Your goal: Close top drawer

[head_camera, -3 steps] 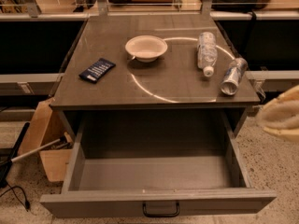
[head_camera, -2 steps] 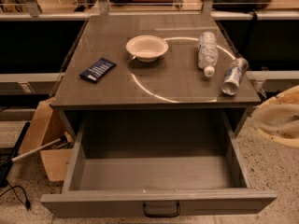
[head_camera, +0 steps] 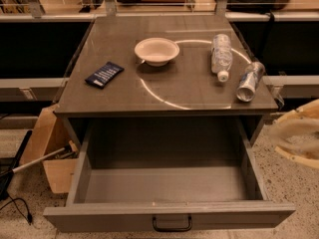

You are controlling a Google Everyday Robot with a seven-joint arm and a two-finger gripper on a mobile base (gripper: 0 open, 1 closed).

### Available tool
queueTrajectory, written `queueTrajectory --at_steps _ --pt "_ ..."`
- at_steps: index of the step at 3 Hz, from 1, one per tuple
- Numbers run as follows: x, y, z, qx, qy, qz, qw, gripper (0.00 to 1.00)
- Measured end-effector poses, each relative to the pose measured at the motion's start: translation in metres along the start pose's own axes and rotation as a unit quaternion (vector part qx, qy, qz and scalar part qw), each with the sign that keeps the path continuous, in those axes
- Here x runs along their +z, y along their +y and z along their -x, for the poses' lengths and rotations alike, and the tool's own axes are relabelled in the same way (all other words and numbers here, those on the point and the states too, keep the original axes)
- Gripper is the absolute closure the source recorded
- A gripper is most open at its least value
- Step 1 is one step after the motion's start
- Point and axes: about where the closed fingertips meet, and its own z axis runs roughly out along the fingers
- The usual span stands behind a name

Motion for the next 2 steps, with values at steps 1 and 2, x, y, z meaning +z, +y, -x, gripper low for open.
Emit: queueTrajectory --at_steps 1,2 --pt "-0.0041 0.012 0.003 0.003 -0.011 0.012 0.9999 1.0" --pt "-0.0049 0.0163 0.003 0.002 -0.013 0.016 0.9998 1.0"
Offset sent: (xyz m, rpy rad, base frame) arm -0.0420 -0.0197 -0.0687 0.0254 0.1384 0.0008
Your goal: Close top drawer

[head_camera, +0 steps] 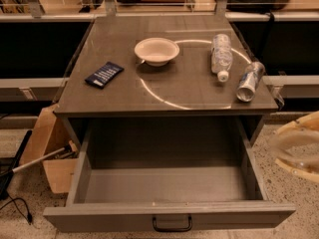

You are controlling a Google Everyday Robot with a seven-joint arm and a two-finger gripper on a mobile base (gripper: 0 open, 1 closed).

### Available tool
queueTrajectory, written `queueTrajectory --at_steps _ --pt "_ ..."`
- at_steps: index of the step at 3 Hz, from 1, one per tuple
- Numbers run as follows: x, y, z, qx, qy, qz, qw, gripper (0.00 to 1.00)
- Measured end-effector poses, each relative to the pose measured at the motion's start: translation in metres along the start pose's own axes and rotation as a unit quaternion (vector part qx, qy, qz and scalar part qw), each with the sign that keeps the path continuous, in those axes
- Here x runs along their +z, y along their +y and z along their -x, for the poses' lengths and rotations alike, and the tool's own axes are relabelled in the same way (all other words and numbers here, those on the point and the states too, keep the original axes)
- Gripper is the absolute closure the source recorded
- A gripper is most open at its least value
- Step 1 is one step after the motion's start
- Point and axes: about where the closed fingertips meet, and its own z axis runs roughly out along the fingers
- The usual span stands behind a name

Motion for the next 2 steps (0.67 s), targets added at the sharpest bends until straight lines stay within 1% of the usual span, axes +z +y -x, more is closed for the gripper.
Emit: queueTrajectory --at_steps 1,2 --pt "0.011 0.019 -0.021 0.007 0.02 0.009 0.9997 1.0" --pt "0.034 0.048 -0.061 0.027 0.057 0.024 0.9978 1.0"
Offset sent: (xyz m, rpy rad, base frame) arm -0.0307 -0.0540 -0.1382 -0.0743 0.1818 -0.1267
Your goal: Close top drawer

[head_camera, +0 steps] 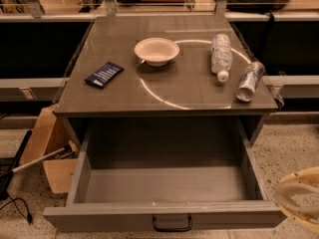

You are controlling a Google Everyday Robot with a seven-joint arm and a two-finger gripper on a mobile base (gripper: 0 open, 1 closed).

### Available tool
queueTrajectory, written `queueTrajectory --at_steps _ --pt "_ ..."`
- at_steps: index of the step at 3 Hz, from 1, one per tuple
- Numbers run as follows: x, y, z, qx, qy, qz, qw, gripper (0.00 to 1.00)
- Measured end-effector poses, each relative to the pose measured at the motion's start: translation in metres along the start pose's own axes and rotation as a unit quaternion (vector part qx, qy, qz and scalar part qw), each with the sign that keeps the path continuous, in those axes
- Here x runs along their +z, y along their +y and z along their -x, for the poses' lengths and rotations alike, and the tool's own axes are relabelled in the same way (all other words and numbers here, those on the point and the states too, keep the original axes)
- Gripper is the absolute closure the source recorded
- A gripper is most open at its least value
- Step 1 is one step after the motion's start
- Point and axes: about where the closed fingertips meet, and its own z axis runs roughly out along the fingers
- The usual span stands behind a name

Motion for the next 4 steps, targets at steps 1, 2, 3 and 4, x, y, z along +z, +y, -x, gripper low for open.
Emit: queueTrajectory --at_steps 1,2,3,4 --pt "0.017 0.015 -0.026 0.017 0.019 0.012 0.9996 1.0" --pt "0.029 0.03 -0.039 0.027 0.02 0.028 0.999 1.0" --pt "0.038 0.041 -0.045 0.047 -0.005 0.052 0.9975 1.0" --pt "0.048 0.053 -0.048 0.089 -0.059 0.087 0.9905 1.0"
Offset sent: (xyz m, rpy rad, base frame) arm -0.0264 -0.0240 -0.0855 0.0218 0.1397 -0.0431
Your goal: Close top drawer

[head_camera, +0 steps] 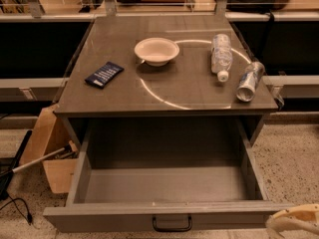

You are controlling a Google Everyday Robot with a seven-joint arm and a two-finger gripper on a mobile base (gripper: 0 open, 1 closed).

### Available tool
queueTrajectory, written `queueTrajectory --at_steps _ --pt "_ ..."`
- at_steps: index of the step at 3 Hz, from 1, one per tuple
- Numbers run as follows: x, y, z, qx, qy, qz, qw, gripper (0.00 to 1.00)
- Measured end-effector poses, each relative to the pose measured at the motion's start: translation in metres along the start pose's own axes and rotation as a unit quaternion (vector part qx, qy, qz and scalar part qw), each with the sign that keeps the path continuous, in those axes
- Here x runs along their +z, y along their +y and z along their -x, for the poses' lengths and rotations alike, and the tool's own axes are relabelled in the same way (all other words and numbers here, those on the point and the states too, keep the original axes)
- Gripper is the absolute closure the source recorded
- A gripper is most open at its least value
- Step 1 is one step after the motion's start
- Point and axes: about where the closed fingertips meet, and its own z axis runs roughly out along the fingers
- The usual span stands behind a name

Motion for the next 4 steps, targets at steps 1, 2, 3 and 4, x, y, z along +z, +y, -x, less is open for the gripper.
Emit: queueTrajectory --at_steps 1,2,3,4 --pt "0.0 -0.001 0.0 -0.001 0.0 0.001 1.0 1.0" --pt "0.008 -0.012 0.0 -0.001 -0.01 0.016 0.9998 1.0" --pt "0.021 -0.028 -0.004 0.004 -0.021 0.036 0.9991 1.0" --pt "0.038 -0.035 -0.024 0.034 -0.032 0.058 0.9972 1.0"
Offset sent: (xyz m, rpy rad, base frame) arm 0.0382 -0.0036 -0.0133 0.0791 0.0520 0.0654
